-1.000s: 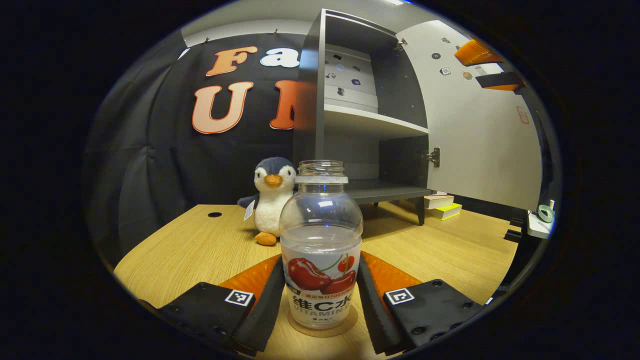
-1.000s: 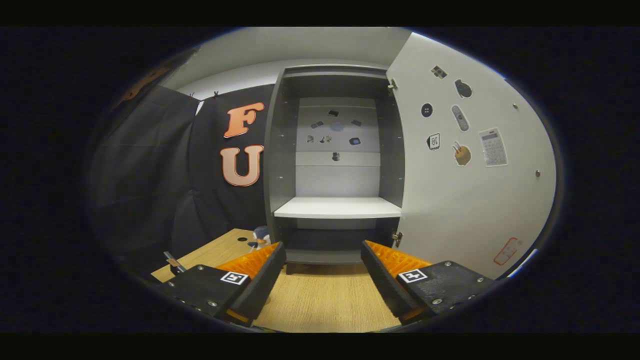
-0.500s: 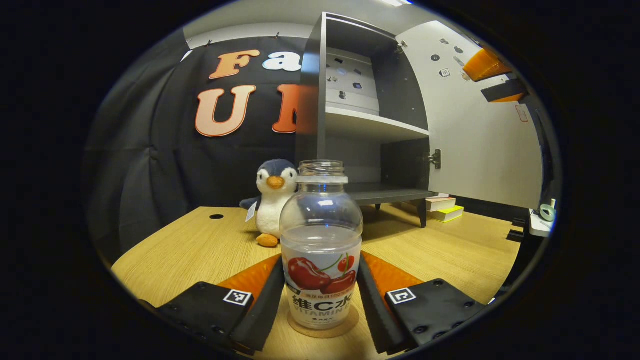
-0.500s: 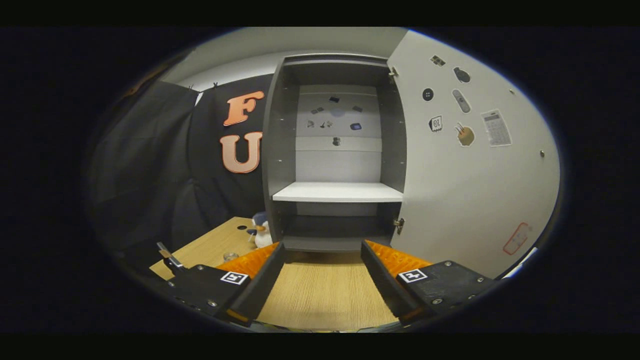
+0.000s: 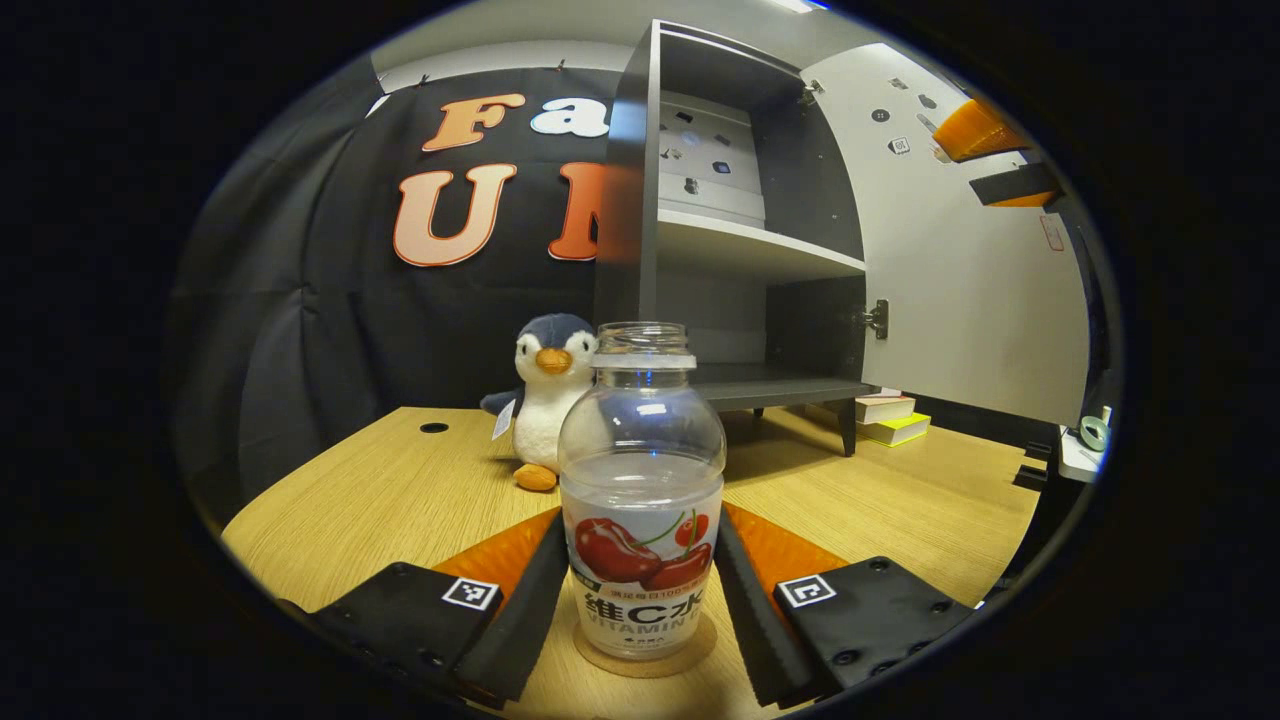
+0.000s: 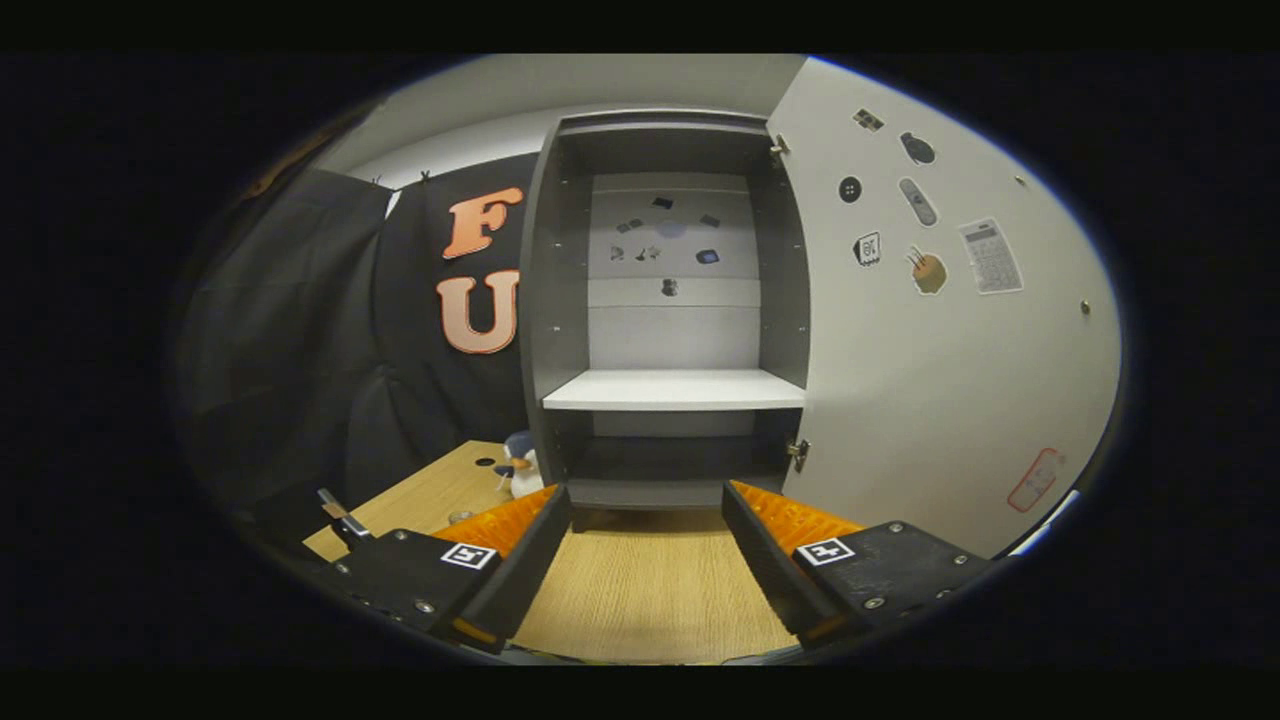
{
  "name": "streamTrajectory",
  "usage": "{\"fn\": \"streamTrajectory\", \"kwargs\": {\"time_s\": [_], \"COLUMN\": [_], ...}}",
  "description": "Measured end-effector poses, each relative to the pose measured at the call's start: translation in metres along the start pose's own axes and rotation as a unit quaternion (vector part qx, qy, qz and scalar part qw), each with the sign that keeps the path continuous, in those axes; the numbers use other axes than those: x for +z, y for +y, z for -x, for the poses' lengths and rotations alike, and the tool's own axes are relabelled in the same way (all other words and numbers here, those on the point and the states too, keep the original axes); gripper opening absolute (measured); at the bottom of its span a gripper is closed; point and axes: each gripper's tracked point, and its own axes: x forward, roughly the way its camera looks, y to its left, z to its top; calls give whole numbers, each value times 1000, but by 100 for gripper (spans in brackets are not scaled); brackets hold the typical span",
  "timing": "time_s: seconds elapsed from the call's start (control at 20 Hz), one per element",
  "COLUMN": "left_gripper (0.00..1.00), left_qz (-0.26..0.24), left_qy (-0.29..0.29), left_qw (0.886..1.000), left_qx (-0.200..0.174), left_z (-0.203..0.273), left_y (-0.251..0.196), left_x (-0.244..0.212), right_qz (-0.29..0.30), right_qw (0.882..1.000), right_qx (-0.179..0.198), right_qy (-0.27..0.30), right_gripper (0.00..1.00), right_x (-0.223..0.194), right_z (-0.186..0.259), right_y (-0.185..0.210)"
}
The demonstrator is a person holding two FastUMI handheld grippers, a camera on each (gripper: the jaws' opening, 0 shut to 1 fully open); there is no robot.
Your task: Open the cabinet door with the right hand, grasp the bottle in the cabinet with the left hand and place it on the coaster, then close the cabinet door with the right hand.
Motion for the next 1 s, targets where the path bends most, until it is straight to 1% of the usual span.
{"fn": "streamTrajectory", "kwargs": {"time_s": [0.15, 0.45, 0.5, 0.55, 0.65, 0.95, 1.0], "left_gripper": [86, 88, 95, 97, 97, 98, 98], "left_qz": [-4, -9, -8, -7, -8, -8, -7], "left_qy": [6, 14, 16, 20, 26, 14, 11], "left_qw": [1000, 1000, 1000, 1000, 1000, 1000, 1000], "left_qx": [-7, -5, -6, -10, -12, -18, -20], "left_z": [-2, -4, -5, -7, -7, -17, -18], "left_y": [-3, -2, -2, -3, -1, -1, -1], "left_x": [-3, -4, -3, -4, -5, 14, 19], "right_qz": [-4, 4, 4, 2, -1, -5, -3], "right_qw": [1000, 1000, 1000, 1000, 1000, 1000, 1000], "right_qx": [5, 15, 15, 17, 17, 12, 10], "right_qy": [6, 5, 5, 4, 4, -1, -4], "right_gripper": [94, 93, 93, 94, 94, 93, 98], "right_x": [-3, -3, -2, -2, 0, 6, 9], "right_z": [0, -1, 0, -1, -1, 1, 1], "right_y": [4, 15, 15, 18, 18, 18, 17]}}
